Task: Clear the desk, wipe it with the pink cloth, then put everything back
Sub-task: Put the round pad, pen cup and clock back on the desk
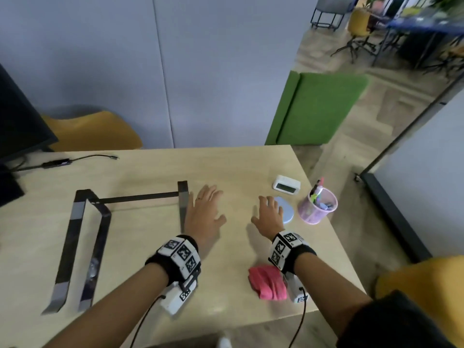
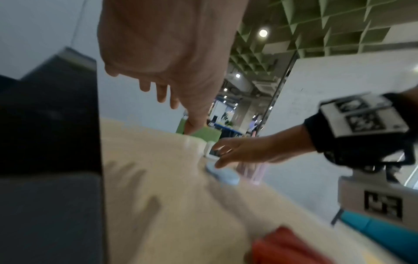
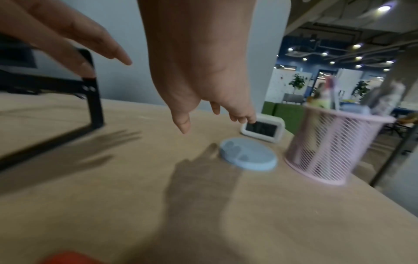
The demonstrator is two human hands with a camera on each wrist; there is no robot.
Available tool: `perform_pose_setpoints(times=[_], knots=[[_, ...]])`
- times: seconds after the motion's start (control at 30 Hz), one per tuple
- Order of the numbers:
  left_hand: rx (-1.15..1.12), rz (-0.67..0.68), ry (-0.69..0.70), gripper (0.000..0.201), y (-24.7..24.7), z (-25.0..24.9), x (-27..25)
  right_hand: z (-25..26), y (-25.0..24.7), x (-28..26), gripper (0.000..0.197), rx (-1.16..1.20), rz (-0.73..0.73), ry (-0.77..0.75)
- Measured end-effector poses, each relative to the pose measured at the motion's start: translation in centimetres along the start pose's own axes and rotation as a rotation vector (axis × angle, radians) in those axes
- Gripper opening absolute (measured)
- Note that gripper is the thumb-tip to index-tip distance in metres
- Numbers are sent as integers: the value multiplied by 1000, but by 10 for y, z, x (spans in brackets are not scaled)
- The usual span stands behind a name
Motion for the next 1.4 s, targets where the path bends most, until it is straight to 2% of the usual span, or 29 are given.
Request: perform_pose_setpoints(times=[0.1,0.23,0.4,0.63,0.77,0.97,1.07,1.2,1.4], knots=[[83,96,-61,60,34,-2,6,-47,19,14,76,6,48,107],[99,65,-100,58,29,14,18,-78,26,31,83,25,12,159],[77,34,-82,56,29,20,18,-91,33,49,93,146,-7,200],[54,34,-69,56,29,21,16,-92,31,51,99,277,-122,202],[46,41,-64,55,26,18,13,-68,28,38,98,288,-137,96],[15,46,-36,53,17,13,7,15,40,-2,92,322,-86,-250],[49,24,-23,52,10,13,-1,53,54,-31,89,316,-52,-372],[78,10,-38,52,1,19,-8,78,82,-59,89,274,44,-435],[91,44,-47,56,-5,29,-15,73,100,-67,88,231,80,-396]])
Point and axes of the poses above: each hand's wrist, its own x-axis towards the middle knuckle, its own y-axis out of the palm, z = x × y, the point moved 8 cm from there along x, towards the middle knuckle, and after that the axes turned 4 degrees about y, right-handed, at the moved point
